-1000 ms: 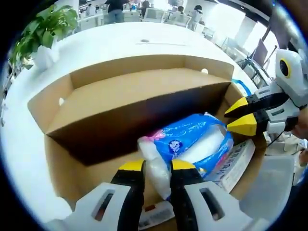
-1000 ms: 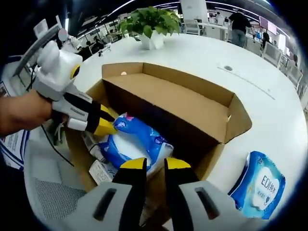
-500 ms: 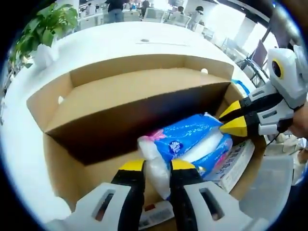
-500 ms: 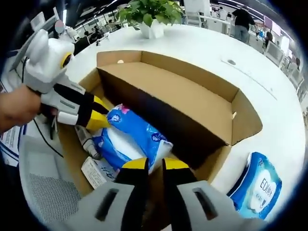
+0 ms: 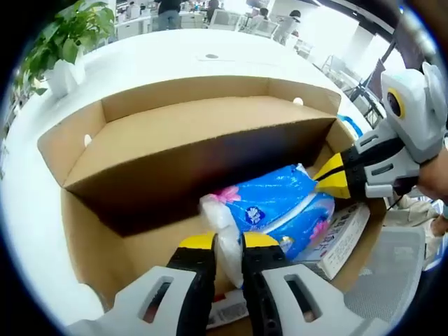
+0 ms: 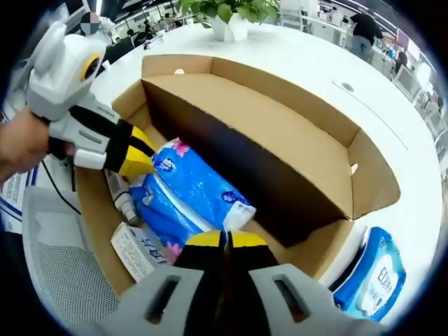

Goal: Operate the shoe box by opening the lid, removing the specified soft item, and placing it in the target area until the item is outside and the box remains undamaged.

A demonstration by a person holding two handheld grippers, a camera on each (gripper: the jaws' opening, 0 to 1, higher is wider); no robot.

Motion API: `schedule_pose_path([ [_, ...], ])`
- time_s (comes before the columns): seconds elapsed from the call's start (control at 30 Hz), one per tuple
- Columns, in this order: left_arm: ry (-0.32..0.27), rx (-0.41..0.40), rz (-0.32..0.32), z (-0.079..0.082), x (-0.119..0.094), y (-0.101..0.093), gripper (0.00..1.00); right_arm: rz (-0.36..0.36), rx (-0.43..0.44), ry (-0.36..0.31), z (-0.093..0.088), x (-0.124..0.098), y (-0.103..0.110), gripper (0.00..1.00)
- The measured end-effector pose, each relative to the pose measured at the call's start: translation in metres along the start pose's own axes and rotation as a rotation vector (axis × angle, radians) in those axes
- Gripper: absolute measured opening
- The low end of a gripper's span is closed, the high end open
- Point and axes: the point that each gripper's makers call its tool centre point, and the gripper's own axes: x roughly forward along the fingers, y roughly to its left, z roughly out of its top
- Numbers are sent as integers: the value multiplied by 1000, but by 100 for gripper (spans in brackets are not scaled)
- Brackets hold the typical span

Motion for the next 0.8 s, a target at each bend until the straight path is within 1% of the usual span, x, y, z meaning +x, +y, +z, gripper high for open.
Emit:
schedule_pose_path([
  [0.13,-2,15,-5,0,0,-2,6,1,9,-8,1,0,-1,0],
  [0.23,-10,38,-4,2,0,-3,0,9,28,-22,2,-1,-1,0],
  [0.37,-19,53,-8,5,-2,-6,0,11,31,-32,3,-2,-1,0],
  [0.53,-26,51,-17,6,-4,-6,0,14,38,-51,5,-5,-2,0],
  [0.8,-55,59,-22,16,-16,-9,0,10,46,-104,13,-17,-4,0],
])
